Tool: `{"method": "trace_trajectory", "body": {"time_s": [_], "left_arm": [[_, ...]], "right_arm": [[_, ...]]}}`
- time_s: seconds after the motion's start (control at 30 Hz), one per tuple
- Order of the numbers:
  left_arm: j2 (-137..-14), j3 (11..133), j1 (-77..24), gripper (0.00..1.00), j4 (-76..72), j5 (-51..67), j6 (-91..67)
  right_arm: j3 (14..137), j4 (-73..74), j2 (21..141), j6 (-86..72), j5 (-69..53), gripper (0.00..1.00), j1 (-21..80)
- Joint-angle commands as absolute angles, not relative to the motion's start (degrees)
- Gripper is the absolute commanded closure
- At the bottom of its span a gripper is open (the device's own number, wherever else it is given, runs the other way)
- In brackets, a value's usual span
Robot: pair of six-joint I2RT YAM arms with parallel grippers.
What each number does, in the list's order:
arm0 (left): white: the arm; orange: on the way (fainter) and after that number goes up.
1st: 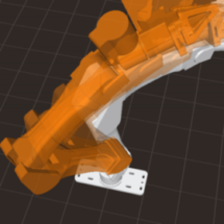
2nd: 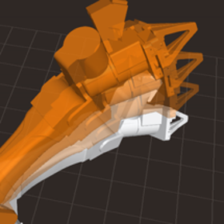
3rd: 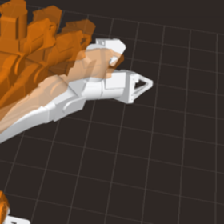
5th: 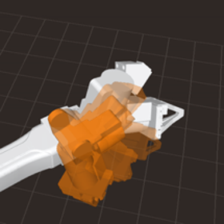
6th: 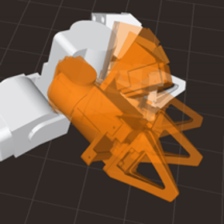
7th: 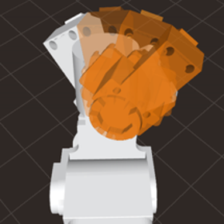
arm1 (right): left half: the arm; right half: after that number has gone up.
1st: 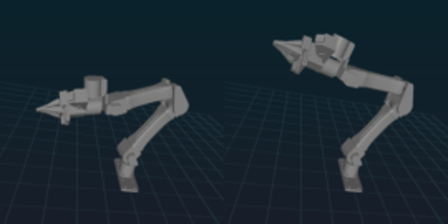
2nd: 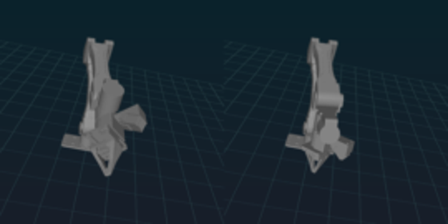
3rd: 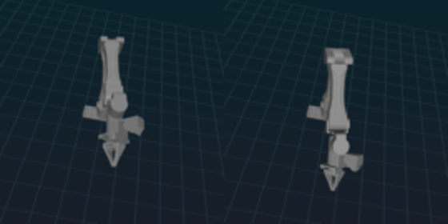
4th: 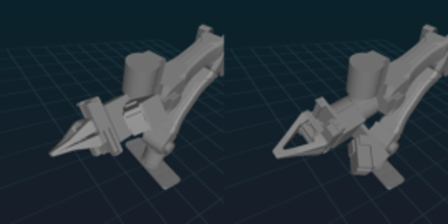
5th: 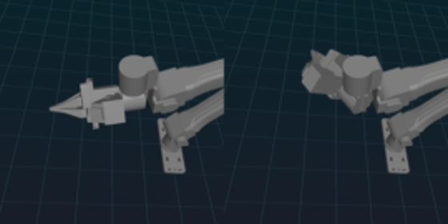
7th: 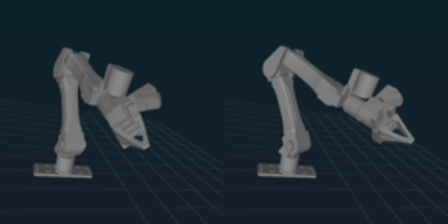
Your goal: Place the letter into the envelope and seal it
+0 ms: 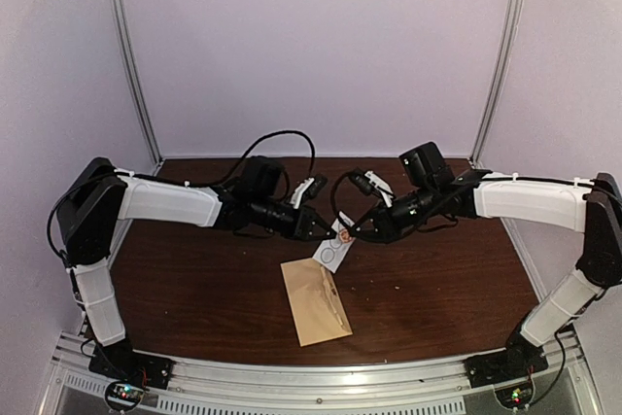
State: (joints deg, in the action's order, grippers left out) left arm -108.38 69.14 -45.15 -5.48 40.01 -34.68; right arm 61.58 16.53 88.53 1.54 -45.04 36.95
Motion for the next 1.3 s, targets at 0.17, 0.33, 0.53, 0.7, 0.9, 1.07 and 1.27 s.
{"method": "trace_trajectory", "body": {"time_s": [0.17,0.33,0.53,0.7,0.9,1.07,1.27], "left_arm": [[-107.9,67.6,-39.6,1.0,-10.8,37.1,-36.0],[-108.6,63.7,-34.3,1.0,-15.0,36.8,-37.0],[-111.0,60.6,-28.8,1.0,-17.9,37.6,-37.8],[-111.1,59.4,-26.3,1.0,-15.9,34.9,-35.2],[-109.6,60.4,-26.0,0.7,-6.5,25.5,-27.7],[-102.9,59.1,-26.0,0.39,0.5,11.4,-23.5],[-97.5,58.9,-27.8,0.36,2.5,10.4,-23.3]], "right_arm": [[59.4,10.8,84.0,-5.2,-43.8,1.0,37.3],[56.1,7.2,81.7,-8.9,-43.0,1.0,37.3],[53.5,4.6,80.9,-11.6,-41.9,1.0,37.3],[52.6,2.8,81.0,-13.4,-40.4,1.0,37.2],[52.3,1.9,81.5,-15.3,-37.1,1.0,37.0],[50.6,0.4,79.8,-16.8,-35.9,1.0,36.5],[48.4,-1.0,78.6,-18.5,-35.7,1.0,36.2]]}}
